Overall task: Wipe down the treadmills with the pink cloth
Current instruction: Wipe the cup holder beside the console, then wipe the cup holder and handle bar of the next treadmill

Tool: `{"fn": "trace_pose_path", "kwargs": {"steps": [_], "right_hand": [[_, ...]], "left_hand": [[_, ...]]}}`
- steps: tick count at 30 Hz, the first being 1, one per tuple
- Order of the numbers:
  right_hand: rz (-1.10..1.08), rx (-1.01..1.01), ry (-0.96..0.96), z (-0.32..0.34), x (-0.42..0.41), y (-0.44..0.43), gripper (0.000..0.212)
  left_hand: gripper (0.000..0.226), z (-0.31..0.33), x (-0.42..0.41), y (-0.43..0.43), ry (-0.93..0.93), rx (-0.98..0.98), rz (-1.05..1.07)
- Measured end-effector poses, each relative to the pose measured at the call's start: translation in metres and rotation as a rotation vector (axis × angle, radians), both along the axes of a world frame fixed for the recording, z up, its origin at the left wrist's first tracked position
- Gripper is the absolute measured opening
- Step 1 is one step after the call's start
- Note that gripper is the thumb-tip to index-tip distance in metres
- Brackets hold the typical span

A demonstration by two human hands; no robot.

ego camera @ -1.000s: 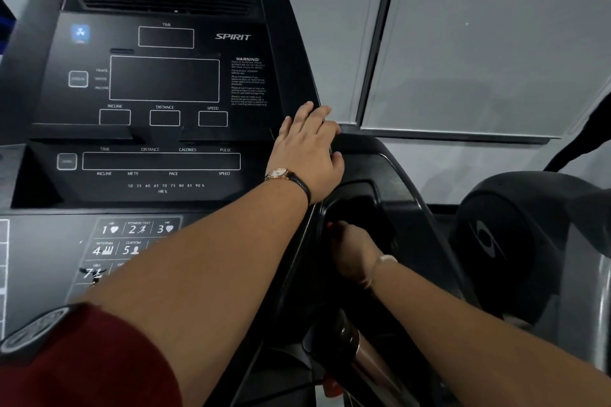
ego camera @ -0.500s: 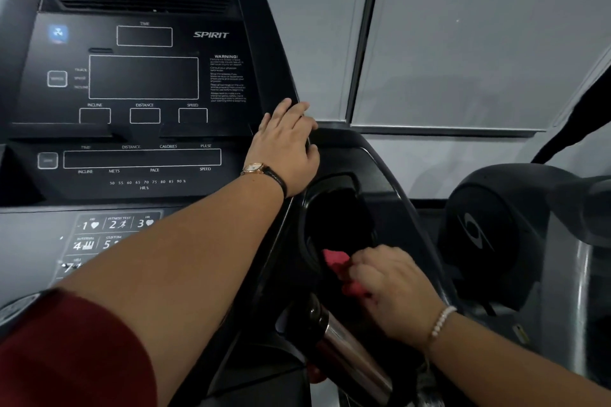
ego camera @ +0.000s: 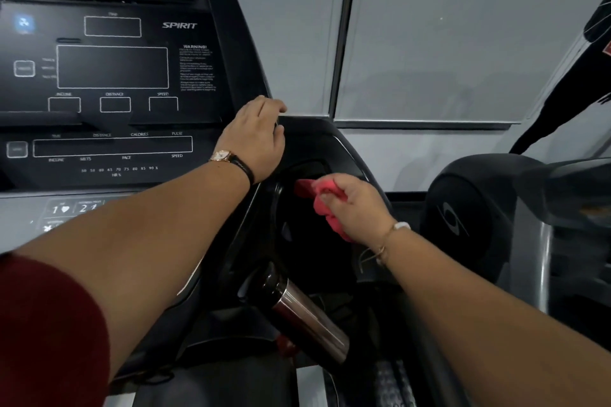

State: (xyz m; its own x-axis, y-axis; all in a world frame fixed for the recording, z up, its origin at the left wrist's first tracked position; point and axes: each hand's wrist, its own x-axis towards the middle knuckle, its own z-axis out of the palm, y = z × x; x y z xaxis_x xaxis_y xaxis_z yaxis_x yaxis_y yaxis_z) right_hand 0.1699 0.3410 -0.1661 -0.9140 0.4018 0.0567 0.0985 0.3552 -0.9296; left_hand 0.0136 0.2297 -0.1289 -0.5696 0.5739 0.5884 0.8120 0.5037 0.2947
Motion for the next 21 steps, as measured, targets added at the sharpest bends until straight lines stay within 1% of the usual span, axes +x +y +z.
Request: {"fn": "trace_pose_path", "kwargs": {"steps": [3, 4, 6, 7, 10, 11, 12, 14, 15, 18, 19, 21], "right_hand": [[0.018, 0.188, 0.025, 0.016, -0.006, -0.005, 0.024], [0.018, 0.199, 0.064, 0.024, -0.007, -0.01, 0.026], [-0.005, 0.122, 0.17, 0.041, -0.009, -0.02, 0.03], [-0.031, 0.089, 0.223, 0.05, -0.01, -0.027, 0.03], [-0.097, 0.055, 0.365, 0.075, -0.016, -0.049, 0.025], [-0.106, 0.074, 0.402, 0.081, -0.019, -0.056, 0.025], [-0.111, 0.117, 0.433, 0.085, -0.024, -0.066, 0.025], [-0.116, 0.185, 0.473, 0.092, -0.036, -0.093, 0.026], [-0.122, 0.192, 0.482, 0.096, -0.042, -0.109, 0.026], [-0.119, 0.219, 0.499, 0.104, -0.058, -0.149, 0.027], [-0.102, 0.238, 0.493, 0.105, -0.066, -0.17, 0.028], [-0.081, 0.269, 0.471, 0.106, -0.082, -0.207, 0.031]], "left_hand": [[0.038, 0.004, 0.005, -0.002, -0.06, -0.045, -0.004], [0.041, 0.007, 0.008, -0.004, -0.113, -0.073, -0.011], [0.047, 0.012, 0.017, -0.009, -0.222, -0.138, -0.059], [0.049, 0.014, 0.022, -0.015, -0.257, -0.139, -0.088], [0.052, 0.019, 0.042, -0.035, -0.356, -0.038, -0.153], [0.056, 0.021, 0.048, -0.04, -0.416, 0.016, -0.179], [0.06, 0.023, 0.052, -0.046, -0.504, 0.095, -0.211], [0.061, 0.028, 0.053, -0.064, -0.735, 0.296, -0.292], [0.061, 0.031, 0.049, -0.076, -0.796, 0.355, -0.305], [0.062, 0.04, 0.035, -0.116, -0.801, 0.386, -0.326], [0.062, 0.044, 0.029, -0.139, -0.828, 0.409, -0.346], [0.063, 0.049, 0.015, -0.179, -0.823, 0.409, -0.35]]}}
